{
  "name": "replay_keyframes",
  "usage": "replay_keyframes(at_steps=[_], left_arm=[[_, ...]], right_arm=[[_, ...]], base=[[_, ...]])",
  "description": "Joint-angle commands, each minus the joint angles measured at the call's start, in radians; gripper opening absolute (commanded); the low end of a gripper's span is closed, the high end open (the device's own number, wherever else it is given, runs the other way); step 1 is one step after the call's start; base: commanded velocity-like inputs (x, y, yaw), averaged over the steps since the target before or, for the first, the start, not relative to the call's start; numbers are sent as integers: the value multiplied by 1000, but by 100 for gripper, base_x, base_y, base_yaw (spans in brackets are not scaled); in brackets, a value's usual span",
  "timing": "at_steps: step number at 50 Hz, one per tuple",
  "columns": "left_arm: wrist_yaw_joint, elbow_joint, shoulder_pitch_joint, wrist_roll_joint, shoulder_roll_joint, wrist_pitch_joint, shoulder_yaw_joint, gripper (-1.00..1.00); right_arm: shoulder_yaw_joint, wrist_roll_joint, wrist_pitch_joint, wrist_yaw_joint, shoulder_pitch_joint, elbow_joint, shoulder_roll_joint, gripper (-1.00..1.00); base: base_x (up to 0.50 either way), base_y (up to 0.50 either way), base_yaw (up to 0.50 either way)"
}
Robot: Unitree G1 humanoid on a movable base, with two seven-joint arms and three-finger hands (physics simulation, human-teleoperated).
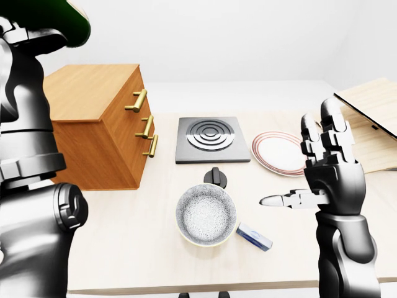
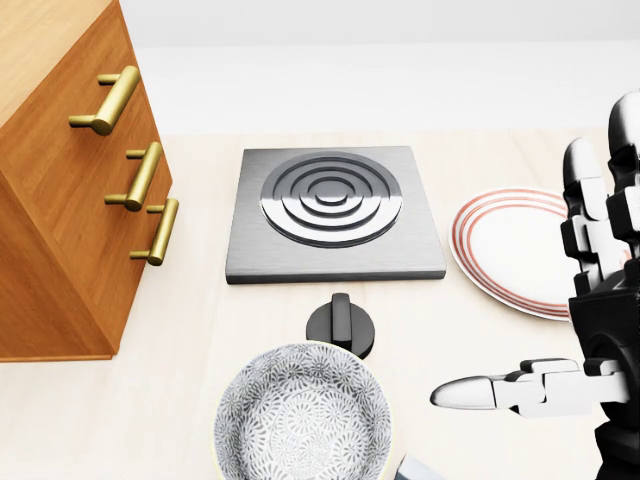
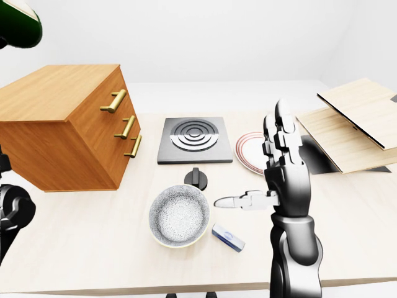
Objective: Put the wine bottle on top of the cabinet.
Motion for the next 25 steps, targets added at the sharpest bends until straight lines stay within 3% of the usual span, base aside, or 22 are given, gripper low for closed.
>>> replay_keyframes(at_steps=[1, 10, 25], left_arm=[[-37, 503, -173, 77, 83, 0, -3, -100], [-5, 700, -158, 156, 81, 0, 1, -100], [36, 771, -90, 206, 63, 0, 19, -100]], right_arm=[[-28, 11, 0, 22, 51, 42, 11, 100], [-56, 18, 0, 43, 109, 54, 32, 100], [-62, 7, 0, 63, 137, 126, 45, 100]], base=[[0, 0, 0], [0, 0, 0], [0, 0, 0]])
